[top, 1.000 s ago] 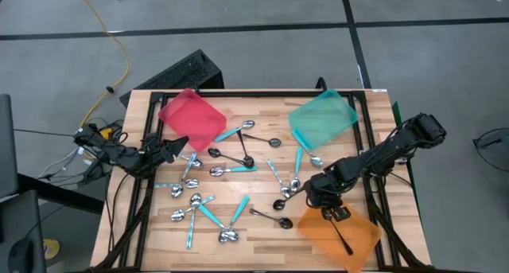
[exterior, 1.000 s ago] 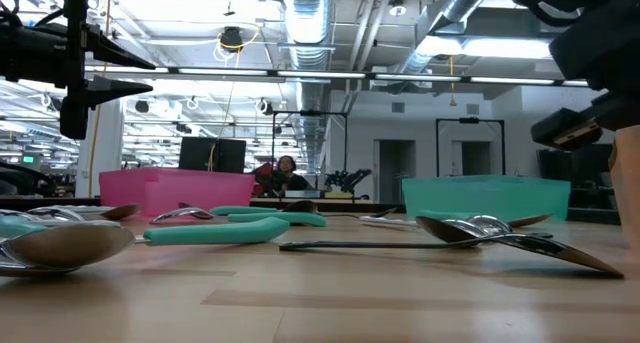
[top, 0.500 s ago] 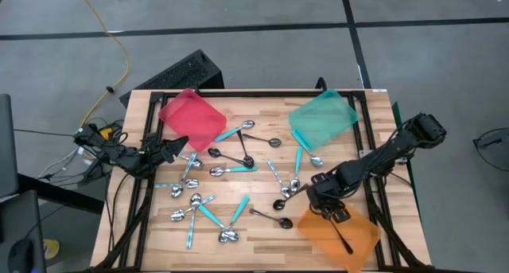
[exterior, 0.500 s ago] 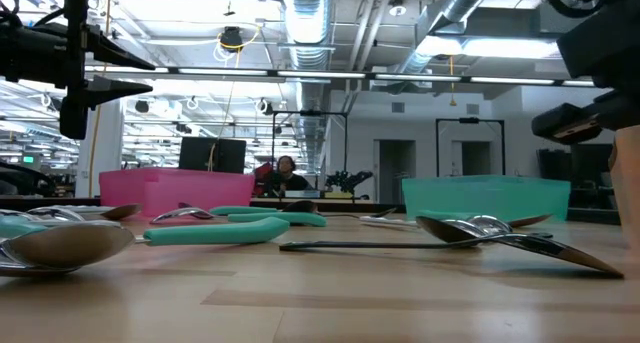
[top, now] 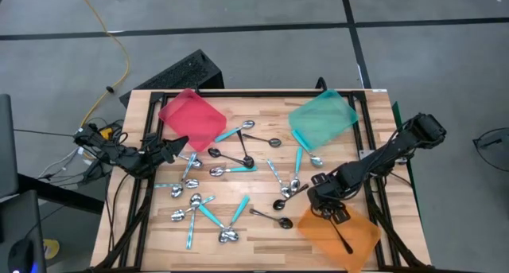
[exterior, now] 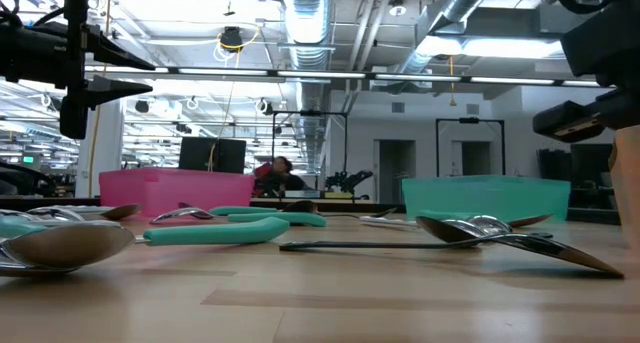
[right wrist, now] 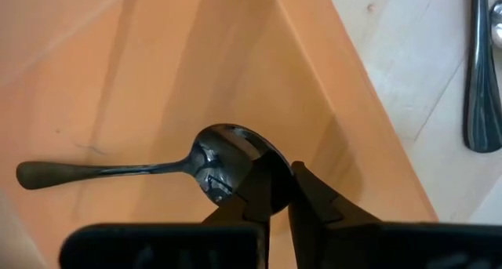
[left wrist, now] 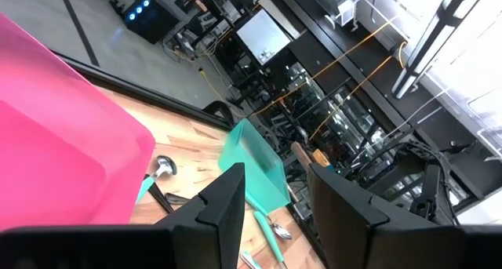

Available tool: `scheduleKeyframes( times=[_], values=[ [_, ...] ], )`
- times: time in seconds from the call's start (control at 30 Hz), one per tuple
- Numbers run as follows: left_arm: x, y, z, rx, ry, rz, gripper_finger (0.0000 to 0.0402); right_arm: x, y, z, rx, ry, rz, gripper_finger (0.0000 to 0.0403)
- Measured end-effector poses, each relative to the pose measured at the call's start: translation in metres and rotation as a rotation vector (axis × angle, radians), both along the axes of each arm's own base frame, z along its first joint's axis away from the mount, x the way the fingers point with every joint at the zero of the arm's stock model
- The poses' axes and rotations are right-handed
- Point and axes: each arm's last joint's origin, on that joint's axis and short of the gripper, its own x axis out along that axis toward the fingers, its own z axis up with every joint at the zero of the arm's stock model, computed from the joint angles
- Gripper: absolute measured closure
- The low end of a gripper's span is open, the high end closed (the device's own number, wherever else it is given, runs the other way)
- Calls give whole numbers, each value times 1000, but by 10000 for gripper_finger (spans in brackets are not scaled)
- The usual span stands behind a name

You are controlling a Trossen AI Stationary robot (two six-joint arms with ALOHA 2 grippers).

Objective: Sort silverware by color (type)
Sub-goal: Put the black spoon into the orange bin

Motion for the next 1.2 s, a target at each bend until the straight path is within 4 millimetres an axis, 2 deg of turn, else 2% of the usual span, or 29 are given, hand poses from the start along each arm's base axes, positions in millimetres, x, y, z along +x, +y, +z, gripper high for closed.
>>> scheduleKeyframes(
  times=[0.5, 1.2],
  values=[
    [0, 0, 0, 8, 6, 0, 278, 0, -2, -1, -68, -15, -26, 313],
    [0, 0, 0, 7, 5, 0, 278, -1, -1, -1, -8, 13, -26, 309]
  ],
)
